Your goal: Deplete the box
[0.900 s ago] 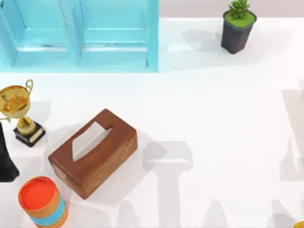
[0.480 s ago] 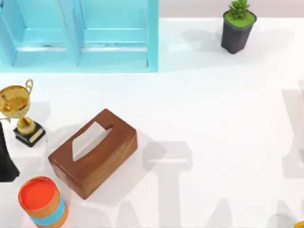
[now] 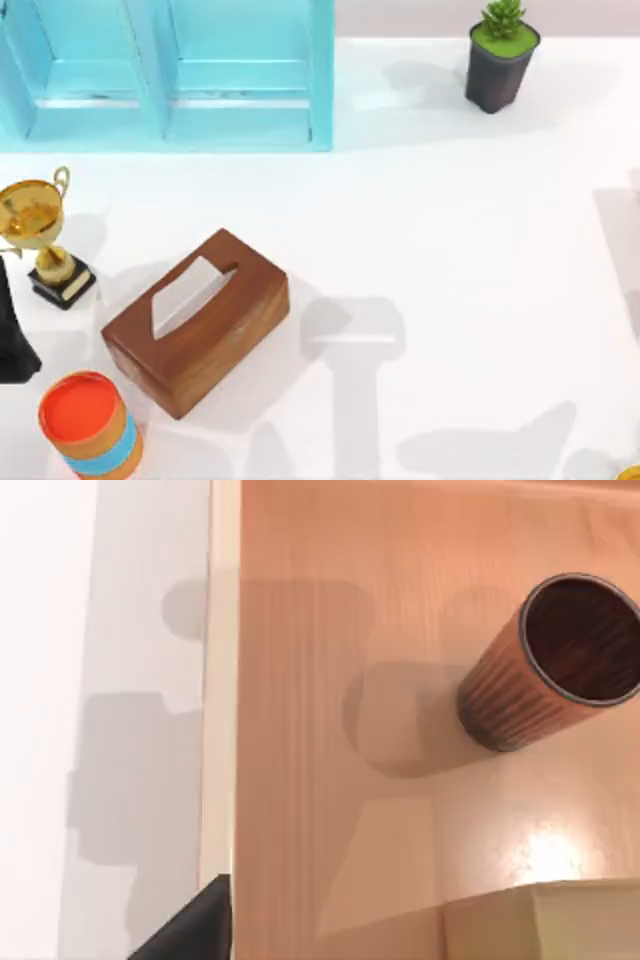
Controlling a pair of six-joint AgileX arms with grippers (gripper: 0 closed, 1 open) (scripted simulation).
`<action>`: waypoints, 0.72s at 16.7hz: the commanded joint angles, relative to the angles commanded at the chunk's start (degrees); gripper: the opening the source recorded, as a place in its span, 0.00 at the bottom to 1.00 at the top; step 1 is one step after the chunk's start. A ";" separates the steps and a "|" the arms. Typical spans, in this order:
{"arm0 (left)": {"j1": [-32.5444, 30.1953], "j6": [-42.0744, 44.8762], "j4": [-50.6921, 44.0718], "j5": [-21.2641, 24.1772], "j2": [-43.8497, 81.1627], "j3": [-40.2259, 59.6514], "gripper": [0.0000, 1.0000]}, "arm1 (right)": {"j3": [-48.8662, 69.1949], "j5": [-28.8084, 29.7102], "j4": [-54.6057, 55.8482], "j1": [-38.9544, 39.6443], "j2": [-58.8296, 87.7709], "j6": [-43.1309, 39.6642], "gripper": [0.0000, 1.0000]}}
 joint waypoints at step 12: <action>0.00 0.00 0.00 0.00 0.00 0.00 1.00 | 33.46 0.55 -32.50 -13.19 43.48 -13.01 1.00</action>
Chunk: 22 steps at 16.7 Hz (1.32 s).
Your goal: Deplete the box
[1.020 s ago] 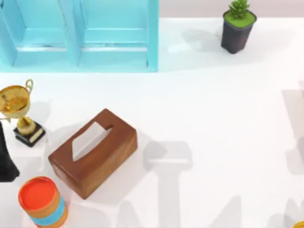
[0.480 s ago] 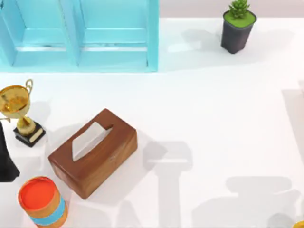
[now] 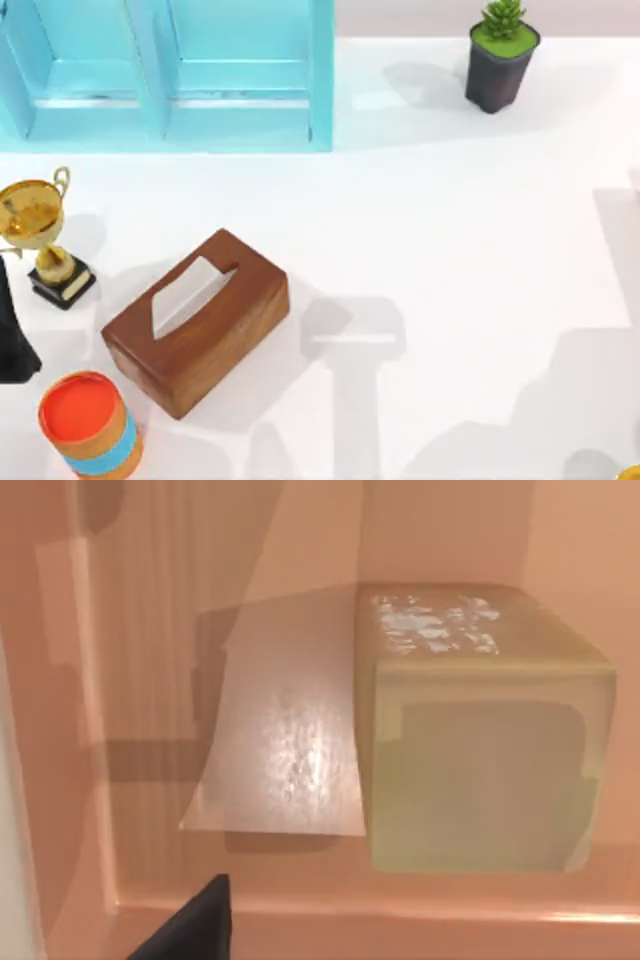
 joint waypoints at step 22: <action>0.00 0.00 0.00 0.00 0.00 0.00 1.00 | -16.67 0.02 22.97 0.36 6.48 0.47 1.00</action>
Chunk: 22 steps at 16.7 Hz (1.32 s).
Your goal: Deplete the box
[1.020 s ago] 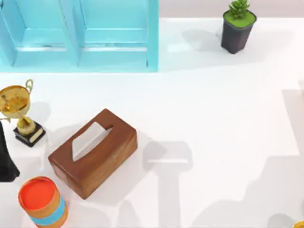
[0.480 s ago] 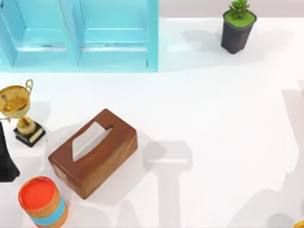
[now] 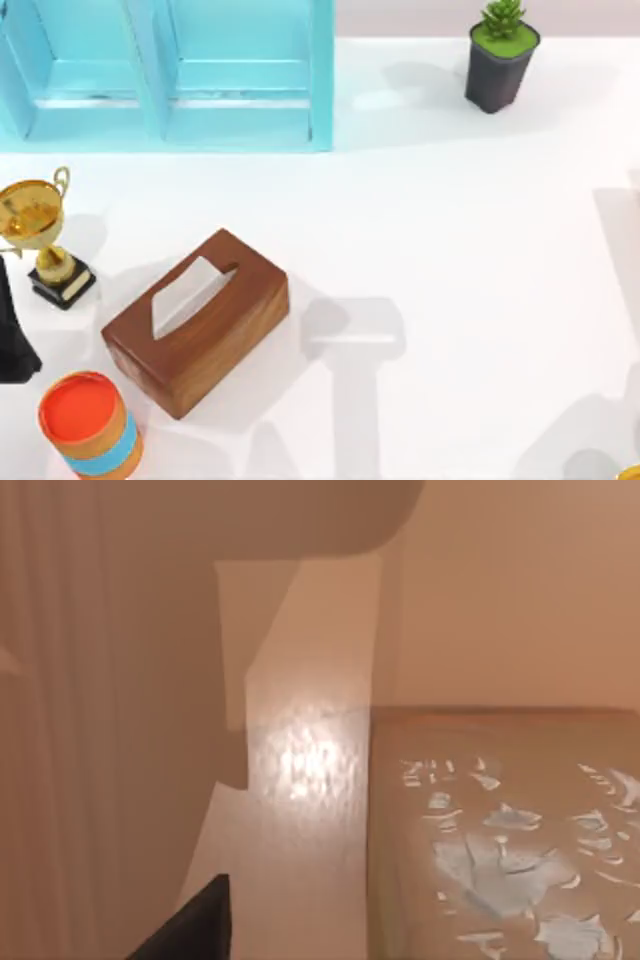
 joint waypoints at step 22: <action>0.00 0.00 0.00 0.00 0.00 0.00 1.00 | 0.03 0.03 -0.01 -0.05 -0.13 0.05 0.00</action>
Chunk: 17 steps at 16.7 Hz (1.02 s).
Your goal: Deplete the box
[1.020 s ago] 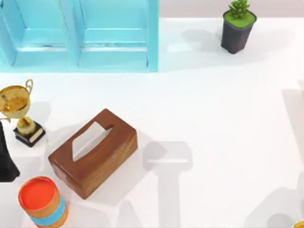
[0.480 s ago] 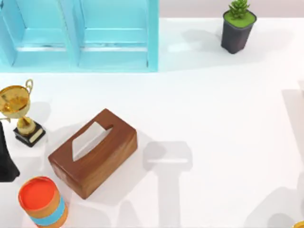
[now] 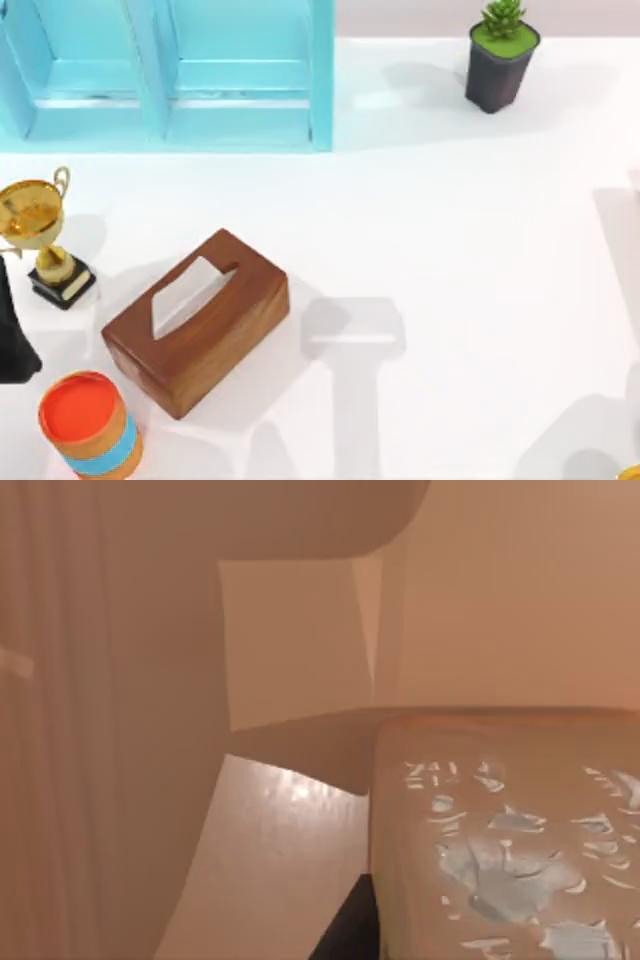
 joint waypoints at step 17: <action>0.00 0.00 0.00 0.00 0.00 0.00 1.00 | 23.42 -0.01 -29.91 -0.32 -6.49 -0.42 0.00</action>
